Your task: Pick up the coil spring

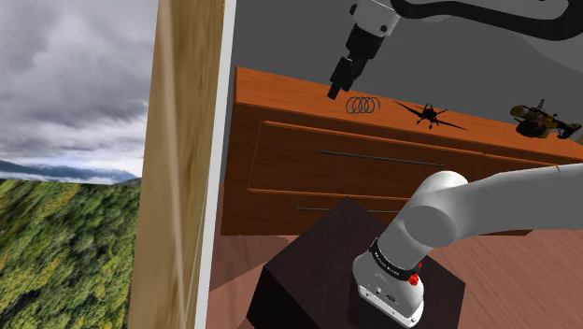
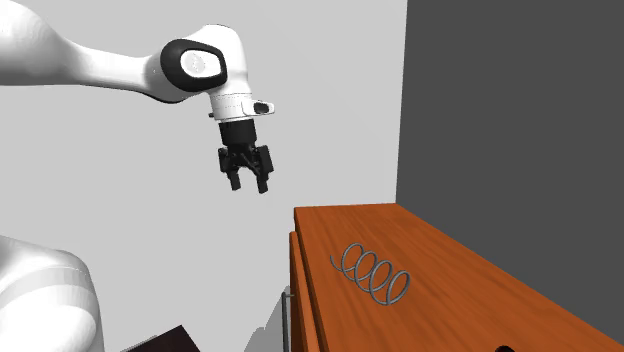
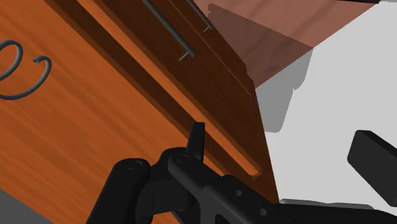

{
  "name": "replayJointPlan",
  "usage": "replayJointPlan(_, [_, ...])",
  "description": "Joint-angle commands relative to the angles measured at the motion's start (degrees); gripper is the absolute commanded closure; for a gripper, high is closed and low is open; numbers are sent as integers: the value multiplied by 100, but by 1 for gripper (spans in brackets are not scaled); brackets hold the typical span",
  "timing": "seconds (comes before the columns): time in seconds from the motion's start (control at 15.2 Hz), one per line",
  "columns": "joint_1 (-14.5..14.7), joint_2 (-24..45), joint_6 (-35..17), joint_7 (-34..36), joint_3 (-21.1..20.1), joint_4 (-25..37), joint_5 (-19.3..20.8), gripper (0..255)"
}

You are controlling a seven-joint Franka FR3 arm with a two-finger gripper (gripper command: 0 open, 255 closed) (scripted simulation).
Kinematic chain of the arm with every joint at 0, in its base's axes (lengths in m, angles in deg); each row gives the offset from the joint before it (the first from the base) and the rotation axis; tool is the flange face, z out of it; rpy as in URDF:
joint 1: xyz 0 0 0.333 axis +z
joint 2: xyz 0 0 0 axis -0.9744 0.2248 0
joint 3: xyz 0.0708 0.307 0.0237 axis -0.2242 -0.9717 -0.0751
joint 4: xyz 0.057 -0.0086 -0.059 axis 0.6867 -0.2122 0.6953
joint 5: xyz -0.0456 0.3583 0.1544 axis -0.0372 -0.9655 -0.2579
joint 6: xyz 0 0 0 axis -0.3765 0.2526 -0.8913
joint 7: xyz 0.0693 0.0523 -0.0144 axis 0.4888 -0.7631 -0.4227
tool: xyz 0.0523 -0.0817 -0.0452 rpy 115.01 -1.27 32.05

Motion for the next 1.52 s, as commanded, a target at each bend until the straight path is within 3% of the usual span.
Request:
replayJointPlan(0.0, [0,0,0,0,0,0,0,0])
replayJointPlan(0.79, [-486,1261,-353,-1440,1272,653,751,0])
replayJointPlan(1.45, [-760,2827,-600,-2665,2243,1852,893,0])
